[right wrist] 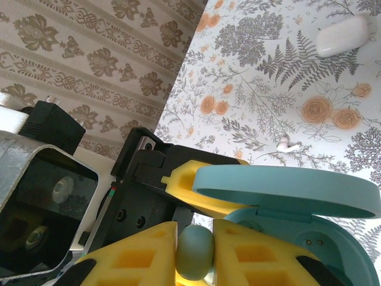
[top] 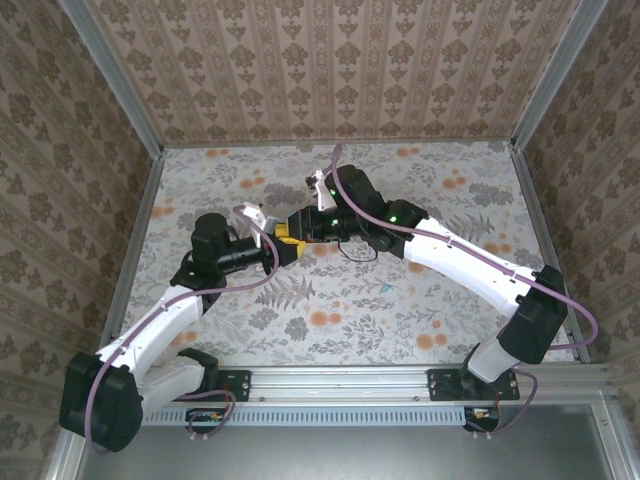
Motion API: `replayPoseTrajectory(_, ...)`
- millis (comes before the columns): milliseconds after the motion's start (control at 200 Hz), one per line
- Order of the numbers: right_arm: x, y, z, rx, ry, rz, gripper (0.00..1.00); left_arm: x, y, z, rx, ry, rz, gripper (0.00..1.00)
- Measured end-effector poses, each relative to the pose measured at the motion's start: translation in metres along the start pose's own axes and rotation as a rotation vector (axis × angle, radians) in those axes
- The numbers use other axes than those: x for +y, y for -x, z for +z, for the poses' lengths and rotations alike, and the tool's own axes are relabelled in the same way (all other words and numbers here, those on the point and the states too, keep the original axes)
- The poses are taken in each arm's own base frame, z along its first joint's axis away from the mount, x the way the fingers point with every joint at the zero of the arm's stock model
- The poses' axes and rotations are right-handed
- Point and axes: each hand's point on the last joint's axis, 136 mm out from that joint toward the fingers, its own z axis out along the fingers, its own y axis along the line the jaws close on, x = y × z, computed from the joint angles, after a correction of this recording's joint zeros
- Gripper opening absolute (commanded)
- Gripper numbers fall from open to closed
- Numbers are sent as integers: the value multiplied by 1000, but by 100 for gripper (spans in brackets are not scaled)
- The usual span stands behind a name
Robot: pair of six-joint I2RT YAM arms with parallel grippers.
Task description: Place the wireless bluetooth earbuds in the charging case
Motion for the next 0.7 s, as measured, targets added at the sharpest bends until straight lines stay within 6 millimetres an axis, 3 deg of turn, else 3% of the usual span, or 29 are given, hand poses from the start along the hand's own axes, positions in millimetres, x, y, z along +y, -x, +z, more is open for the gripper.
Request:
replayPoseTrajectory(470, -2, 0, 0, -5, -11, -6, 24, 0, 0, 0, 1, 1, -1, 9)
replayPoseTrajectory(700, -3, 0, 0, -5, -18, -8, 14, 0, 0, 0, 1, 1, -1, 9)
